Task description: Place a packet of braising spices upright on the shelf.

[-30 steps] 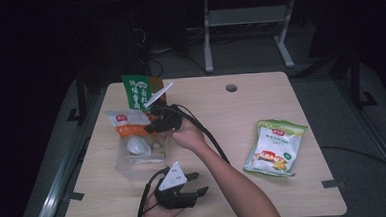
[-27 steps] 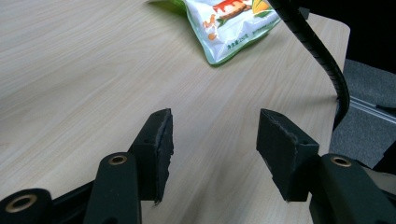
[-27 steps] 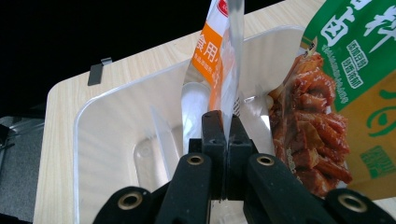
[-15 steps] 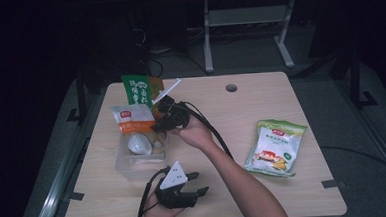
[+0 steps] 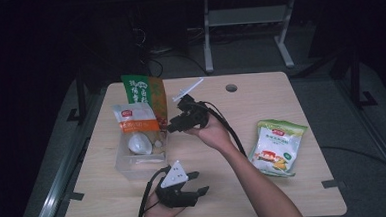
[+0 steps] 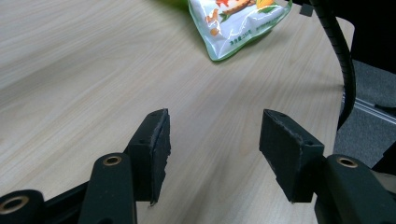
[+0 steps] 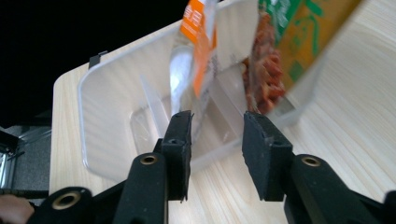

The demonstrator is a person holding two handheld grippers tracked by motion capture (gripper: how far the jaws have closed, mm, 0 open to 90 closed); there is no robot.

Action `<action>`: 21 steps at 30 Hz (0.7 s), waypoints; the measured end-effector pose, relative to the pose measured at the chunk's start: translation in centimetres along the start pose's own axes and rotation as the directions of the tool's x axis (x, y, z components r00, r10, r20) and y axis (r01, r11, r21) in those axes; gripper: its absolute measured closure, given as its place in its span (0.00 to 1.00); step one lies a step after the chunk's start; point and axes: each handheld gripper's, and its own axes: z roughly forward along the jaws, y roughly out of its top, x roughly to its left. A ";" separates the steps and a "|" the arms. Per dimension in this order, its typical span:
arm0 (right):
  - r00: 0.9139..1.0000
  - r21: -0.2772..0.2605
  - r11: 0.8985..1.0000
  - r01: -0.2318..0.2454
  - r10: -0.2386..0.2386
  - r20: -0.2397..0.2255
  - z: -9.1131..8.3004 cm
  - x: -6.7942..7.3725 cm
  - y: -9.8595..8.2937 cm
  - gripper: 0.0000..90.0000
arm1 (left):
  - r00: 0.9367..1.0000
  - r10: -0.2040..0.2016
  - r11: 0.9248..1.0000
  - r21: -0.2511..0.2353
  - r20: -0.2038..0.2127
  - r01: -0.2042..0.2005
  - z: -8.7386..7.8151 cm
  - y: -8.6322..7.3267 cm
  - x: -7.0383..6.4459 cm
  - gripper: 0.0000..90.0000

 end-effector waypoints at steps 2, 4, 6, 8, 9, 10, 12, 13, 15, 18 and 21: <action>1.000 -0.008 1.000 -0.017 0.017 0.003 -0.8 -0.6 -0.9 0.66 | 1.000 0.000 1.000 0.001 0.002 0.000 0.0 0.0 0.0 0.47; 1.000 -0.008 1.000 -0.025 0.025 0.004 -1.0 -0.8 -1.2 0.65 | 1.000 -0.002 1.000 0.001 0.003 0.002 0.1 0.0 0.0 0.47; 1.000 -0.003 1.000 -0.029 0.029 0.011 -1.6 -1.3 -1.9 0.64 | 1.000 0.004 1.000 0.000 0.001 -0.004 0.1 0.0 0.1 0.47; 0.999 -0.007 0.999 -0.046 0.046 0.012 -2.0 -1.5 -2.4 0.62 | 1.000 0.004 1.000 0.003 0.000 -0.004 0.1 0.0 0.1 0.47; 0.999 -0.010 0.999 -0.045 0.045 0.026 -2.4 -1.7 -2.8 0.62 | 1.000 0.003 1.000 0.006 -0.004 -0.003 0.0 0.0 0.1 0.46; 0.997 -0.015 0.998 -0.064 0.065 0.030 -3.0 -2.0 -3.5 0.60 | 1.000 0.002 1.000 0.006 -0.010 -0.002 0.0 0.0 0.1 0.44; 0.997 -0.018 0.997 -0.073 0.073 0.033 -3.3 -2.1 -3.8 0.59 | 1.000 0.002 1.000 0.004 -0.016 -0.002 0.0 0.1 0.1 0.43; 0.996 -0.021 0.997 -0.077 0.078 0.035 -3.7 -2.2 -4.1 0.58 | 1.000 -0.002 1.000 0.002 -0.016 0.002 0.0 0.1 0.1 0.43; 0.995 -0.023 0.996 -0.091 0.092 0.044 -4.7 -2.6 -5.0 0.57 | 1.000 -0.005 1.000 -0.002 -0.019 0.005 0.1 0.1 0.1 0.42; 0.992 -0.027 0.994 -0.110 0.111 0.058 -5.8 -3.0 -6.0 0.53 | 1.000 -0.005 1.000 -0.003 -0.021 0.005 0.1 0.1 0.1 0.41; 0.989 -0.029 0.991 -0.134 0.136 0.065 -6.8 -3.4 -7.1 0.53 | 1.000 -0.004 1.000 -0.004 -0.022 0.004 0.2 0.2 0.1 0.41</action>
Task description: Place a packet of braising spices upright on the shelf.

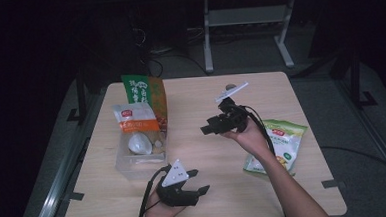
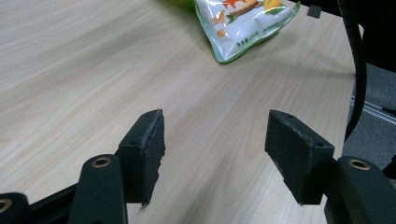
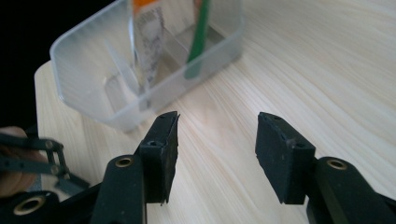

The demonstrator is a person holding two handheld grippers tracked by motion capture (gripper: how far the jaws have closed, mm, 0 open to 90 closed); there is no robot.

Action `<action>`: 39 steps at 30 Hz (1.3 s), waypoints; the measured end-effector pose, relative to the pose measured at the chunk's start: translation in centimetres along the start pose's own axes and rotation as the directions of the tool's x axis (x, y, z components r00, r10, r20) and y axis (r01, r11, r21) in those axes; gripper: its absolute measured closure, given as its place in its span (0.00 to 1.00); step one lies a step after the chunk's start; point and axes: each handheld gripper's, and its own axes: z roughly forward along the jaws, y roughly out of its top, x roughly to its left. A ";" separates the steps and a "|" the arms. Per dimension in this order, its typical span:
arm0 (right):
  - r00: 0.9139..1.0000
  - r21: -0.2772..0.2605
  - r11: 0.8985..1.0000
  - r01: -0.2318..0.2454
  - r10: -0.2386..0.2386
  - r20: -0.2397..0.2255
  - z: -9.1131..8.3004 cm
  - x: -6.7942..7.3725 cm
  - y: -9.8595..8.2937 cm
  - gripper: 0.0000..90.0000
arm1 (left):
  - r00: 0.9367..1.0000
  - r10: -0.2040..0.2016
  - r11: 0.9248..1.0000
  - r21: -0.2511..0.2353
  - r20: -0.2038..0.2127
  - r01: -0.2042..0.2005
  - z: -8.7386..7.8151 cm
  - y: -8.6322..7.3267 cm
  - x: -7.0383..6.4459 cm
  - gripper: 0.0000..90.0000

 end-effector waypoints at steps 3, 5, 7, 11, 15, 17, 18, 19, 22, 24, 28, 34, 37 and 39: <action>1.000 0.003 1.000 -0.023 0.023 0.017 -1.1 -0.6 -1.0 0.53 | 1.000 0.000 1.000 0.001 -0.001 0.000 0.0 0.0 0.0 0.41; 0.999 0.006 1.000 -0.028 0.028 0.021 -1.3 -0.7 -1.2 0.52 | 1.000 -0.002 1.000 0.000 -0.002 0.002 0.1 0.1 0.0 0.41; 0.999 0.002 0.999 -0.036 0.036 0.037 -2.1 -1.1 -1.8 0.52 | 1.000 -0.003 1.000 0.000 -0.001 0.003 0.1 0.1 0.0 0.41; 0.997 0.005 0.998 -0.056 0.055 0.055 -3.1 -1.6 -2.9 0.50 | 1.000 0.000 1.000 0.006 0.002 0.000 0.3 0.1 0.1 0.41; 0.994 0.009 0.997 -0.080 0.079 0.072 -4.3 -2.0 -4.4 0.49 | 1.000 -0.003 1.000 0.007 0.003 0.003 0.3 0.1 0.1 0.39; 0.993 0.009 0.996 -0.091 0.090 0.075 -4.6 -2.1 -4.6 0.48 | 1.000 -0.003 1.000 0.004 0.003 0.003 0.3 0.2 0.1 0.39; 0.992 0.007 0.995 -0.096 0.095 0.080 -4.9 -2.3 -4.8 0.47 | 1.000 -0.005 1.000 0.003 0.003 0.005 0.4 0.2 0.0 0.38; 0.992 0.000 0.995 -0.096 0.096 0.080 -5.1 -2.4 -5.0 0.47 | 1.000 -0.008 1.000 0.004 0.002 0.008 0.4 0.2 0.0 0.37; 0.988 -0.010 0.993 -0.120 0.121 0.093 -6.5 -2.8 -6.1 0.46 | 1.000 -0.017 1.000 0.008 0.015 0.017 0.9 0.4 -0.1 0.35; 0.988 -0.010 0.992 -0.122 0.123 0.096 -6.8 -3.0 -6.4 0.45 | 1.000 -0.013 1.000 0.022 0.019 0.012 1.3 0.7 -0.2 0.34; 0.983 -0.017 0.990 -0.142 0.143 0.115 -8.4 -3.5 -7.7 0.41 | 1.000 0.005 0.999 0.046 0.025 -0.006 2.1 1.2 -0.5 0.31; 0.977 -0.035 0.985 -0.170 0.173 0.127 -10.0 -4.1 -9.1 0.37 | 0.999 0.010 0.999 0.048 0.045 -0.012 3.4 2.4 -0.8 0.31; 0.971 -0.037 0.981 -0.193 0.196 0.136 -10.6 -4.5 -10.1 0.35 | 0.998 0.016 0.999 0.049 0.055 -0.019 4.1 2.9 -1.1 0.31; 0.969 -0.036 0.978 -0.203 0.206 0.137 -10.9 -4.7 -10.6 0.34 | 0.998 0.020 0.999 0.049 0.062 -0.023 4.3 3.2 -1.2 0.31</action>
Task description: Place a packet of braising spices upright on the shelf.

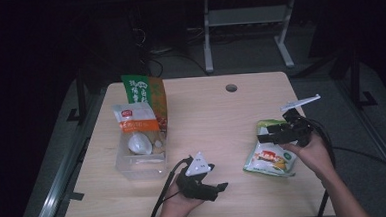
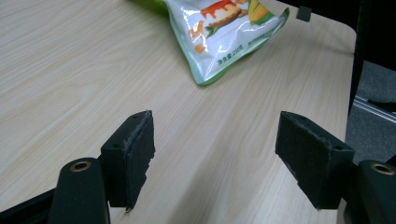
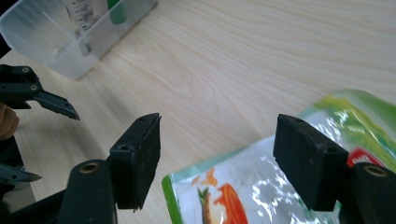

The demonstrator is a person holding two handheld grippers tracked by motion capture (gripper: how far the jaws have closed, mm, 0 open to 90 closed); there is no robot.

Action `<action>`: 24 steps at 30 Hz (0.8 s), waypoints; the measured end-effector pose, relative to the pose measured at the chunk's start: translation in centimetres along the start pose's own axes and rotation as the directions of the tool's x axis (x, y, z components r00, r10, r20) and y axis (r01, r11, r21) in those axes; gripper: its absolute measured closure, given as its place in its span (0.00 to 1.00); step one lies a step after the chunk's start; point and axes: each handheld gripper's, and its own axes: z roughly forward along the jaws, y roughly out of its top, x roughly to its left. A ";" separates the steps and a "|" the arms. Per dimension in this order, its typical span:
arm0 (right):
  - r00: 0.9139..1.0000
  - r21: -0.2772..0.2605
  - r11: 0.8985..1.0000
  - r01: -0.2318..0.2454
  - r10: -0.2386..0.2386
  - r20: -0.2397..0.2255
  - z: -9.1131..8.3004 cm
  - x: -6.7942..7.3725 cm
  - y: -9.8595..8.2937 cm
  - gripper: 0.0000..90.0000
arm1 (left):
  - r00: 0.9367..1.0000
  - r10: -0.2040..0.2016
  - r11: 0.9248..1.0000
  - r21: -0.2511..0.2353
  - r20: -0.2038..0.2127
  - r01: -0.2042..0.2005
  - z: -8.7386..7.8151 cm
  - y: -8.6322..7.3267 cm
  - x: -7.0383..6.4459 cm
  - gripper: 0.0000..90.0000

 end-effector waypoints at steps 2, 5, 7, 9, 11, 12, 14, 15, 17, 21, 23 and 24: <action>1.000 0.000 1.000 -0.009 0.009 0.005 -0.3 -0.3 -0.6 0.35 | 1.000 0.001 1.000 0.001 0.004 -0.001 0.2 0.2 0.0 0.31; 1.000 0.004 1.000 -0.012 0.012 0.023 -0.7 -0.6 -1.3 0.34 | 1.000 0.009 1.000 0.008 0.005 -0.009 0.4 0.5 0.1 0.31; 0.999 0.004 1.000 -0.015 0.015 0.030 -0.8 -0.7 -1.4 0.33 | 1.000 0.012 1.000 0.009 0.002 -0.012 0.5 0.7 0.3 0.31; 0.999 0.004 1.000 -0.030 0.030 0.038 -1.2 -0.9 -1.7 0.32 | 1.000 0.012 1.000 0.013 -0.005 -0.012 0.5 0.7 0.4 0.30; 0.998 -0.006 1.000 -0.029 0.030 0.049 -1.7 -1.2 -2.1 0.32 | 1.000 0.005 1.000 0.011 -0.011 -0.005 0.6 0.8 0.6 0.30; 0.998 -0.006 1.000 -0.029 0.030 0.049 -1.7 -1.2 -2.1 0.32 | 1.000 0.005 1.000 0.011 -0.011 -0.005 0.6 0.8 0.6 0.30; 0.998 -0.006 1.000 -0.028 0.028 0.055 -2.0 -1.2 -2.3 0.33 | 1.000 -0.002 1.000 0.010 -0.008 0.002 0.7 0.9 0.5 0.30; 0.998 -0.002 1.000 -0.025 0.025 0.057 -2.1 -1.2 -2.4 0.33 | 1.000 0.000 1.000 0.011 -0.006 0.000 0.7 0.9 0.5 0.30; 0.998 -0.011 1.000 -0.006 0.007 0.067 -2.8 -0.9 -2.8 0.34 | 1.000 0.009 1.000 0.018 -0.002 -0.009 1.0 1.1 0.2 0.31; 0.997 -0.029 1.000 -0.013 0.015 0.082 -3.7 -1.1 -3.9 0.34 | 1.000 0.009 1.000 0.009 0.020 -0.009 1.4 1.5 -0.3 0.31; 0.996 -0.030 0.999 -0.016 0.018 0.084 -3.8 -1.1 -4.1 0.34 | 0.999 0.019 1.000 0.011 0.028 -0.019 1.6 1.6 -0.6 0.31; 0.996 -0.031 0.999 -0.016 0.018 0.088 -4.0 -1.1 -4.4 0.34 | 0.999 0.020 1.000 0.009 0.031 -0.020 1.7 1.7 -0.7 0.31</action>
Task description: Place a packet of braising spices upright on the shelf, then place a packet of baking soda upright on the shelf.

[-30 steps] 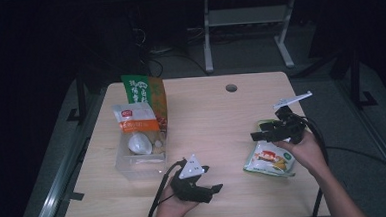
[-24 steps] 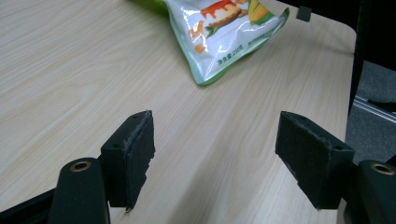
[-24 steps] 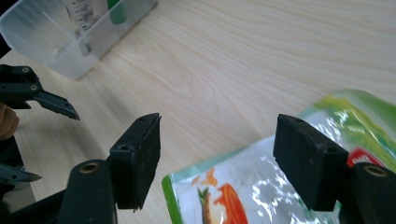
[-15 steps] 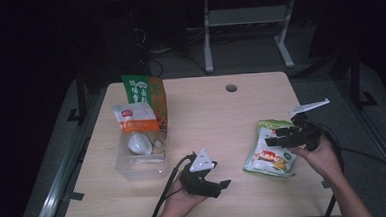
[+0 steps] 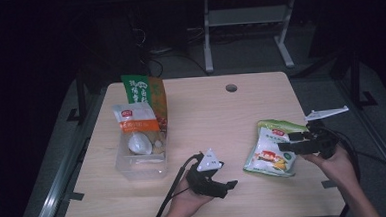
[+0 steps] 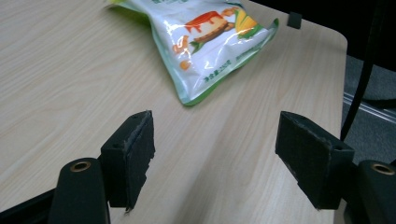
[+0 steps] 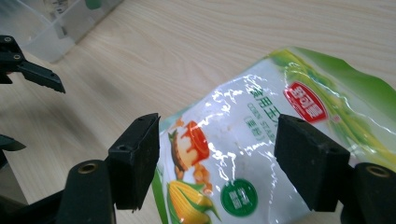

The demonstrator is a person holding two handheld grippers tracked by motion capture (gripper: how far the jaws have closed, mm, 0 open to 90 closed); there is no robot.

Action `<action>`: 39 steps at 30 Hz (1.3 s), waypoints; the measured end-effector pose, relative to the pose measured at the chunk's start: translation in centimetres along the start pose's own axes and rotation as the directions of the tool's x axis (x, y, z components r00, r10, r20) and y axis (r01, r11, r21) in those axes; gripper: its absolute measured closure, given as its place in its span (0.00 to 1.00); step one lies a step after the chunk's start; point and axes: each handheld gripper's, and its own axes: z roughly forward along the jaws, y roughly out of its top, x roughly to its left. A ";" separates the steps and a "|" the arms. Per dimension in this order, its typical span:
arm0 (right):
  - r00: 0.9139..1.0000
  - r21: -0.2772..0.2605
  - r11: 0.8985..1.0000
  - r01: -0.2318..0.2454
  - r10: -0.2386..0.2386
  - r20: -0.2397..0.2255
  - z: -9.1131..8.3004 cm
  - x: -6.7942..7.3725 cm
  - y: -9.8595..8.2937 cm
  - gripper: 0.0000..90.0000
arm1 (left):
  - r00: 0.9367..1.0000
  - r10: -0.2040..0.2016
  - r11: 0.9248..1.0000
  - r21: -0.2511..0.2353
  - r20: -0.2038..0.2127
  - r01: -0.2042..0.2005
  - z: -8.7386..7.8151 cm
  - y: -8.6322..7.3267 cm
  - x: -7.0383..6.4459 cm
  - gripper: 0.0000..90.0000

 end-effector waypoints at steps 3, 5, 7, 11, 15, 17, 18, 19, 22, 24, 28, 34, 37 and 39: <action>1.000 -0.006 1.000 -0.016 0.017 0.006 -0.3 -0.3 -0.4 0.33 | 1.000 0.000 1.000 -0.001 -0.002 0.000 0.2 0.2 0.0 0.31; 1.000 -0.007 1.000 -0.019 0.019 0.009 -0.5 -0.4 -0.5 0.33 | 1.000 -0.005 1.000 -0.001 -0.003 0.005 0.3 0.3 0.0 0.31; 1.000 -0.009 1.000 -0.021 0.022 0.016 -0.7 -0.4 -0.6 0.33 | 1.000 -0.016 1.000 -0.002 -0.004 0.016 0.5 0.4 0.1 0.31; 0.999 0.008 1.000 -0.019 0.019 0.026 -1.2 -0.3 -0.9 0.33 | 1.000 -0.023 1.000 -0.011 -0.001 0.023 0.9 0.7 0.1 0.31; 0.999 -0.003 1.000 -0.027 0.027 0.040 -1.5 -1.2 -1.3 0.32 | 1.000 -0.014 1.000 -0.012 0.012 0.015 1.5 1.2 0.2 0.31; 0.999 -0.004 0.999 -0.035 0.035 0.040 -1.5 -1.3 -1.3 0.32 | 1.000 -0.016 1.000 -0.015 0.019 0.017 1.6 1.5 0.1 0.31; 0.999 -0.004 0.999 -0.034 0.034 0.041 -1.5 -1.3 -1.4 0.32 | 1.000 -0.007 1.000 -0.013 0.020 0.008 1.6 1.6 0.1 0.31; 0.998 -0.006 0.999 -0.037 0.037 0.042 -1.5 -1.3 -1.4 0.32 | 1.000 -0.006 1.000 -0.015 0.021 0.007 1.6 1.7 0.0 0.31; 0.999 -0.009 0.999 -0.035 0.036 0.041 -1.5 -1.4 -1.4 0.32 | 1.000 0.003 1.000 -0.014 0.024 -0.002 1.6 1.8 -0.2 0.31; 0.998 -0.013 0.999 -0.031 0.032 0.049 -1.6 -1.4 -1.3 0.32 | 1.000 0.008 1.000 -0.017 0.021 -0.007 1.5 1.9 -0.3 0.31; 0.998 -0.017 0.999 -0.036 0.037 0.045 -1.6 -1.4 -1.3 0.31 | 1.000 0.002 1.000 -0.018 0.027 -0.001 1.6 1.9 -0.3 0.31; 0.998 -0.012 0.999 -0.043 0.043 0.051 -1.5 -1.5 -1.2 0.31 | 1.000 0.012 1.000 -0.012 0.026 -0.011 1.8 2.2 -0.2 0.31; 0.998 -0.020 0.999 -0.041 0.042 0.051 -1.6 -1.6 -1.3 0.31 | 0.999 0.014 1.000 -0.011 0.029 -0.013 2.0 2.3 -0.1 0.31; 0.998 -0.016 0.999 -0.042 0.043 0.055 -1.5 -1.8 -1.4 0.31 | 0.999 0.008 1.000 -0.007 0.031 -0.007 2.2 2.3 -0.1 0.31</action>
